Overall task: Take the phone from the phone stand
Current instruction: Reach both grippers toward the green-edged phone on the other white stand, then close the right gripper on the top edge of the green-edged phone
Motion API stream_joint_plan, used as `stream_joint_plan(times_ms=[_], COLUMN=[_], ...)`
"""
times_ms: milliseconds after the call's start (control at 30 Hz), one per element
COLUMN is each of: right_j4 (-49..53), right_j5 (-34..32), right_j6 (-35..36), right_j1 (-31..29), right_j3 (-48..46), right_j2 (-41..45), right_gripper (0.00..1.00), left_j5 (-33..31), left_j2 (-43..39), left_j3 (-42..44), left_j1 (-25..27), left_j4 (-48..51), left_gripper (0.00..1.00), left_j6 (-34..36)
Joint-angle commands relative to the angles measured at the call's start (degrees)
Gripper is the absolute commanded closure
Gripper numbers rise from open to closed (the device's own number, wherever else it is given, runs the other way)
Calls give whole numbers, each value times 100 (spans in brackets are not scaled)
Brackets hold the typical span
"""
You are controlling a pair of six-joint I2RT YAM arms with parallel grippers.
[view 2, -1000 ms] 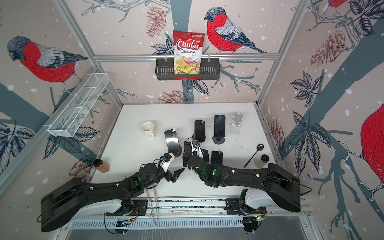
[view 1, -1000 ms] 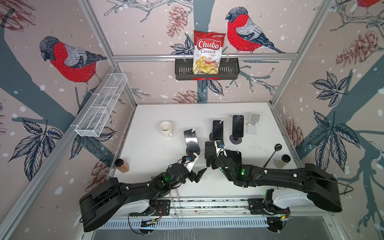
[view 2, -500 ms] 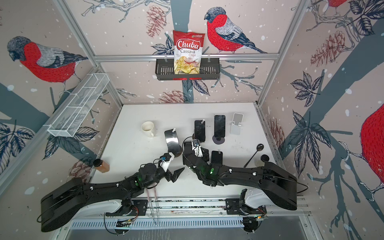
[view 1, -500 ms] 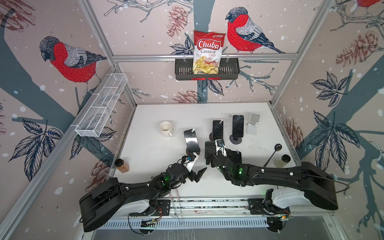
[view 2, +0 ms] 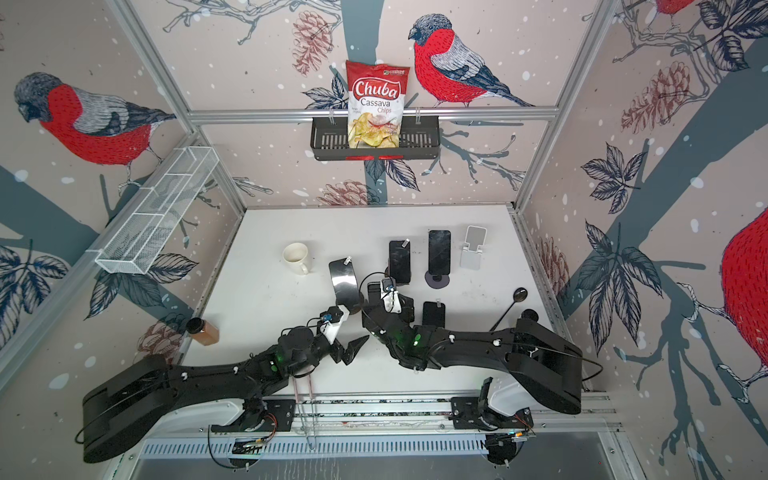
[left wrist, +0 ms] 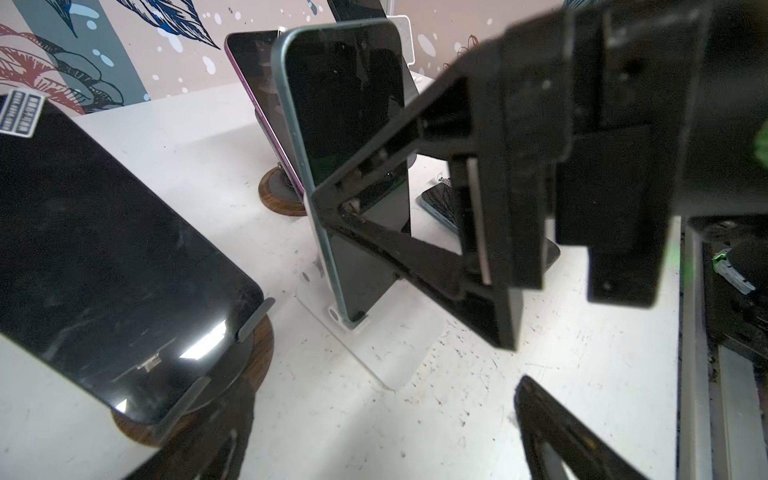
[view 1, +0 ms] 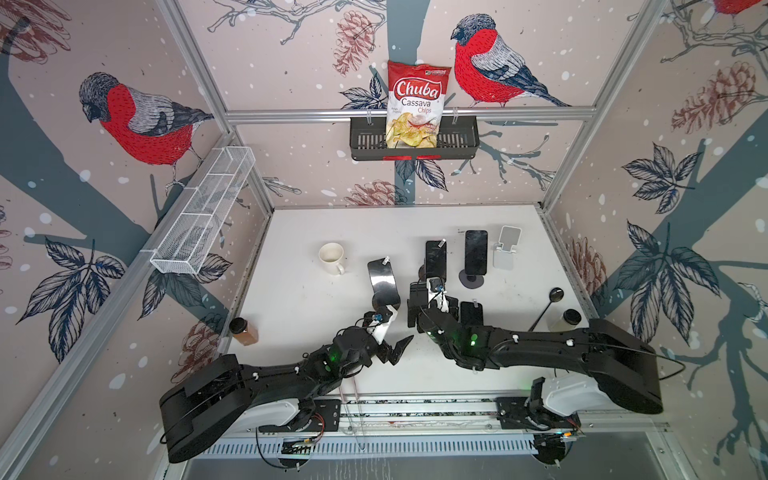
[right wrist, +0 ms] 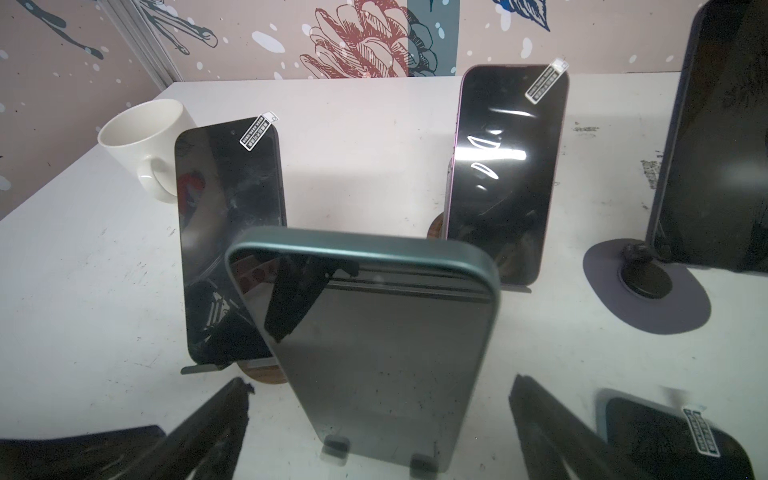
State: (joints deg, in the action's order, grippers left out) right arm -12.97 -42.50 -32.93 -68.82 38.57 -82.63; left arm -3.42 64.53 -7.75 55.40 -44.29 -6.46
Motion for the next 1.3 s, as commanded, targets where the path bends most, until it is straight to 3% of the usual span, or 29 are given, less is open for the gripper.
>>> stream_joint_plan(times_ms=[0,567,1267], right_j4=[-41,453,350], right_j5=[-256,-590,-644], right_j6=[-157,-548,-495], right_j1=[0,53,53], right_j3=[99,613,579], right_j2=[-90,-679,-719], right_gripper=[1,0,22], left_j5=[-32,-9,-45], left_j2=[19,-47,-126], left_j3=[10,99,81], left_j1=[6,6,6], left_j4=[-193,-255,-133], left_gripper=[4,4,4], left_j6=[48,17,24])
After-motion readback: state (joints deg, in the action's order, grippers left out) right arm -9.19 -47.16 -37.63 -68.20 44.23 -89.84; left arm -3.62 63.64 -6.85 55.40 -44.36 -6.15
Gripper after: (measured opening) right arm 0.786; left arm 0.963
